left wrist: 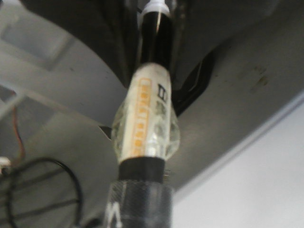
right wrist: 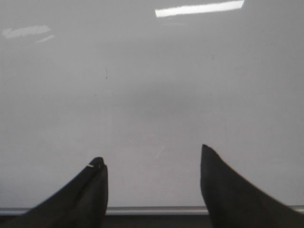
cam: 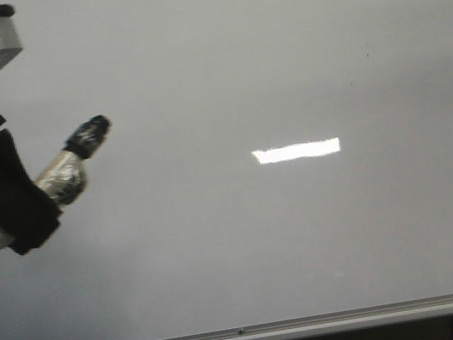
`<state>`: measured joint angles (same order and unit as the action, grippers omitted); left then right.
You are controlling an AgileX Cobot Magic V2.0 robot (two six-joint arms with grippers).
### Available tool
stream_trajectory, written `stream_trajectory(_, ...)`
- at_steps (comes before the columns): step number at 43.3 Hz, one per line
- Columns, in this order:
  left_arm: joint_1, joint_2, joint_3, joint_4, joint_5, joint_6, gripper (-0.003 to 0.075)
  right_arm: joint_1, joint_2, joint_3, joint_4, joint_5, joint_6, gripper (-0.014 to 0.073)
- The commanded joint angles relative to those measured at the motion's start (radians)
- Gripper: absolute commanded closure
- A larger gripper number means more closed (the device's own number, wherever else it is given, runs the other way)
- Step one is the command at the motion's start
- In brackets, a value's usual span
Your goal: Write number 1 on whiteboard
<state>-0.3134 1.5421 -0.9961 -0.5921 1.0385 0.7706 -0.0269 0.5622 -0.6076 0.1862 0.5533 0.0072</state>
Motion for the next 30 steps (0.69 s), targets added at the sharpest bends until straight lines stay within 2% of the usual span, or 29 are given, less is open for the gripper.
stream_trajectory(1, -0.090, -0.042, -0.030, -0.133, 0.113, 0.175, 0.0731, 0.022, 0.054, -0.071, 0.037, 0.015, -0.007, 0.0142)
stream_trajectory(5, -0.163, -0.042, -0.030, -0.133, 0.115, 0.198, 0.0731, 0.048, 0.104, -0.117, 0.084, 0.116, -0.046, 0.0142)
stream_trajectory(10, -0.226, -0.042, -0.031, -0.133, 0.130, 0.199, 0.0731, 0.080, 0.168, -0.171, 0.219, 0.235, -0.170, 0.0142)
stream_trajectory(24, -0.266, -0.050, -0.031, -0.192, 0.190, 0.268, 0.0731, 0.090, 0.381, -0.203, 0.832, 0.518, -0.622, 0.0139)
stream_trajectory(30, -0.266, -0.050, -0.041, -0.241, 0.234, 0.313, 0.0731, 0.090, 0.475, -0.203, 1.014, 0.615, -0.756, 0.0056)
